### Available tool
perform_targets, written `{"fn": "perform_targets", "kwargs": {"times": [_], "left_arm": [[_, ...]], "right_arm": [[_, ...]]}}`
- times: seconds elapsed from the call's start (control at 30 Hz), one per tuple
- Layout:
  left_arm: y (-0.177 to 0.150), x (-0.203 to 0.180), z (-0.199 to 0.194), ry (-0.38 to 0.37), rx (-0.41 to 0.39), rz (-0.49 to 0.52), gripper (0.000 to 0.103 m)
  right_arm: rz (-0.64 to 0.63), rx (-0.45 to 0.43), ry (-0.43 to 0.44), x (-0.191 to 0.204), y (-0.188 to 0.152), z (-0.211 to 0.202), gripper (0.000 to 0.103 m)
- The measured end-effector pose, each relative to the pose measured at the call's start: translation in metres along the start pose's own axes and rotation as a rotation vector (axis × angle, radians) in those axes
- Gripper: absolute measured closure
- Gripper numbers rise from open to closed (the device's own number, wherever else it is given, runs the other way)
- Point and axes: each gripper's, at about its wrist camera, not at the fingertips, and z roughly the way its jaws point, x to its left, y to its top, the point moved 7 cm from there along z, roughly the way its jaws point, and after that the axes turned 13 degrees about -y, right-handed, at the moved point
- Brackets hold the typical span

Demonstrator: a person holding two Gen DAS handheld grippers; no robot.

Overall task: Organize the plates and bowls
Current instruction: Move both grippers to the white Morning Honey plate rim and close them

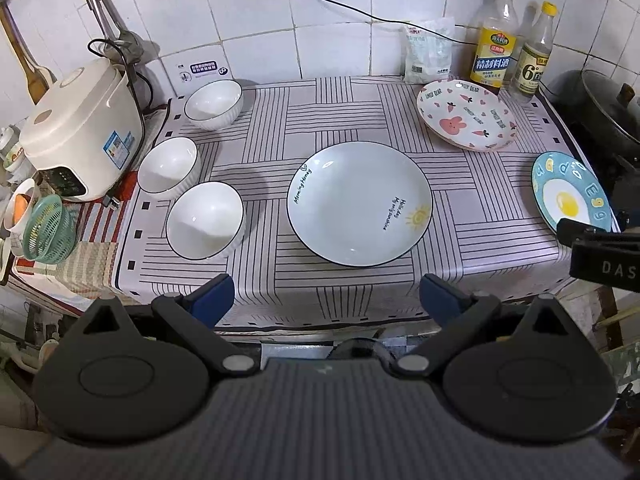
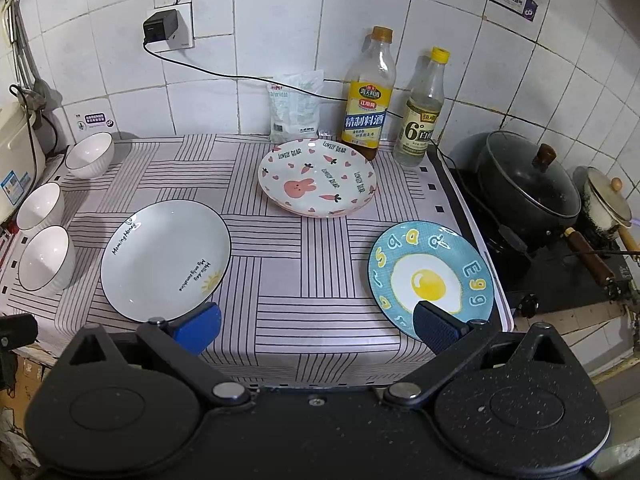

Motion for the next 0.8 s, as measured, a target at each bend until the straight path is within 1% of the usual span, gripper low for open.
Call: {"fn": "perform_targets", "kwargs": {"times": [0.13, 0.23, 0.33, 0.47, 0.57, 0.67, 0.73, 0.77, 0.8], "left_arm": [[0.000, 0.000, -0.001, -0.005, 0.002, -0.003, 0.003], [0.001, 0.002, 0.003, -0.010, -0.002, -0.010, 0.003], [0.005, 0.008, 0.011, -0.015, -0.024, -0.022, 0.003], [0.012, 0.023, 0.028, -0.047, -0.084, -0.056, 0.003], [0.015, 0.037, 0.051, -0.042, -0.114, -0.088, 0.003], [0.016, 0.048, 0.081, -0.044, -0.106, -0.111, 0.003], [0.015, 0.053, 0.102, -0.046, -0.086, -0.128, 0.003], [0.014, 0.055, 0.113, -0.058, -0.075, -0.136, 0.003], [0.012, 0.056, 0.122, -0.066, -0.056, -0.148, 0.004]], "right_arm": [[-0.001, -0.023, 0.010, 0.000, 0.001, -0.004, 0.000], [0.006, -0.073, 0.044, 0.001, 0.003, -0.009, 0.000], [-0.009, -0.158, 0.083, 0.003, 0.008, -0.013, 0.000], [-0.061, -0.323, 0.161, 0.012, 0.016, -0.009, 0.000], [-0.090, -0.401, 0.252, 0.024, 0.021, 0.009, 0.000], [-0.092, -0.431, 0.311, 0.038, 0.023, 0.036, 0.000], [-0.094, -0.399, 0.337, 0.050, 0.022, 0.062, 0.001], [-0.092, -0.392, 0.364, 0.055, 0.020, 0.073, 0.005], [-0.086, -0.389, 0.386, 0.060, 0.018, 0.080, 0.006]]}}
